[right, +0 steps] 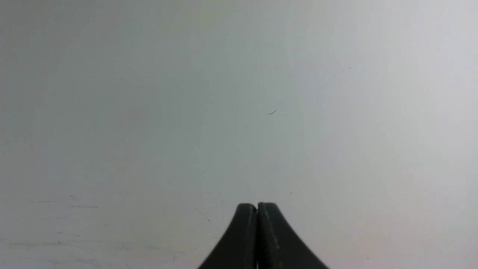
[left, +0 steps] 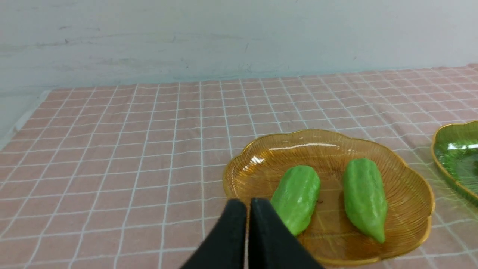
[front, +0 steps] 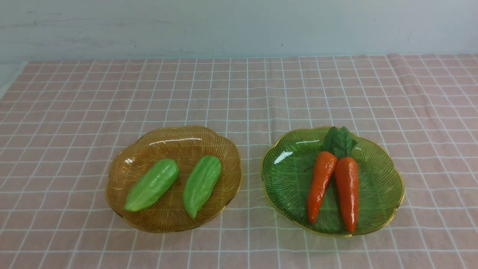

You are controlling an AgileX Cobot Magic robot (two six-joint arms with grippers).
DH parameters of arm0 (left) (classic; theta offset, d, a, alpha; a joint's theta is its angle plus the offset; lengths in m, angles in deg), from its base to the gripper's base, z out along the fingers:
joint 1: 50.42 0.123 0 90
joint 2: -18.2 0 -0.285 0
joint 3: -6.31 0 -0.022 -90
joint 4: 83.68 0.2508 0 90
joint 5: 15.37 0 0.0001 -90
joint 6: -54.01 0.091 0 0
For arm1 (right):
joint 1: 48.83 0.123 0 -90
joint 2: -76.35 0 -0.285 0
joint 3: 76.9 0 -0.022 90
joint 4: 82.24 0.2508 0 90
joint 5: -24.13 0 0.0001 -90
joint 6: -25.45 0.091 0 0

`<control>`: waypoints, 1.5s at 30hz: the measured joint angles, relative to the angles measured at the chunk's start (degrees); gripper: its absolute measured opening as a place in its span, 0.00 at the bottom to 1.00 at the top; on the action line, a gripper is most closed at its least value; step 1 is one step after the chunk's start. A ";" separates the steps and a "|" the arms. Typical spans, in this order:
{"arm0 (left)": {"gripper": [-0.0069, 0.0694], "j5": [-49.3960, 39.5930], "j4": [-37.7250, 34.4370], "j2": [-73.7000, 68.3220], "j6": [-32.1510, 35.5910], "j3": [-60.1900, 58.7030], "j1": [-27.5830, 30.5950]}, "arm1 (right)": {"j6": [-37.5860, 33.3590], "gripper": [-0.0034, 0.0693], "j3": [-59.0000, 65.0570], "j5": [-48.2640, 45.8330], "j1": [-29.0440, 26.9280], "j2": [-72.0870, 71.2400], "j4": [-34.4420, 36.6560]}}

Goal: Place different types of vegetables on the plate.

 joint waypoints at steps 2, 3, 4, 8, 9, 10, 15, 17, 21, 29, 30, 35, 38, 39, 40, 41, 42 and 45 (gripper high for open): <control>0.09 1.92 -1.59 0.46 2.73 -5.13 2.86 | 0.00 0.03 0.00 0.00 0.00 0.00 0.00; 0.09 2.03 -1.68 0.53 3.40 -6.93 3.43 | 0.00 0.03 0.00 0.00 0.00 0.00 0.00; 0.09 2.16 -1.72 0.59 3.77 -8.47 3.61 | 0.00 0.03 0.00 0.00 0.00 0.00 0.00; 0.09 2.27 -1.72 0.59 4.08 -13.18 3.61 | 0.00 0.03 0.00 0.00 0.00 0.00 0.00; 0.09 2.45 -1.72 0.59 4.15 -13.70 3.61 | 0.00 0.03 0.00 0.00 0.00 0.00 0.00; 0.09 3.53 -1.72 0.59 4.15 -13.91 3.61 | 0.00 0.03 0.00 -0.01 0.00 0.00 0.00; 0.09 5.09 -1.78 0.59 4.15 -14.15 3.61 | 0.00 0.03 0.04 -0.06 0.00 0.00 0.00; 0.09 5.09 -1.83 0.59 4.15 -14.20 3.61 | 0.00 0.03 0.04 -0.06 0.00 0.00 0.00; 0.09 5.09 -1.89 0.59 4.15 -14.25 3.61 | 0.00 0.03 0.06 -0.06 0.00 0.00 -0.05; 0.09 5.09 -1.89 0.59 4.15 -14.25 3.61 | 0.62 0.03 0.06 -0.06 0.00 0.00 -0.05; 0.09 5.09 -1.89 0.59 4.15 -14.25 3.61 | 0.69 0.03 0.06 -0.06 0.00 0.00 -0.05; 0.09 5.09 -1.89 0.59 4.15 -14.25 3.61 | -0.03 0.03 0.30 -3.05 0.00 0.00 -2.18; 0.09 5.09 -1.89 0.59 4.15 -14.25 3.61 | -0.23 0.03 3.45 -6.85 -1.79 0.00 -5.16; 0.09 5.09 -1.89 0.59 4.15 -14.25 3.61 | -0.28 0.03 5.47 -7.90 -3.28 0.00 -6.26; 0.09 5.09 -1.89 0.59 4.15 -14.25 3.61 | -0.34 0.03 7.93 -8.31 -4.70 0.00 -7.32; 0.09 5.09 -1.89 0.59 4.15 -14.25 3.61 | -0.39 0.03 10.72 -8.68 -6.73 0.00 -8.09; 0.09 5.09 -1.89 0.59 4.15 -14.25 3.61 | -0.39 0.03 13.81 -8.76 -8.39 0.00 -8.51; 0.09 5.09 -1.89 0.59 4.15 -14.25 3.61 | -0.22 0.03 21.27 -8.95 -11.96 0.00 -7.90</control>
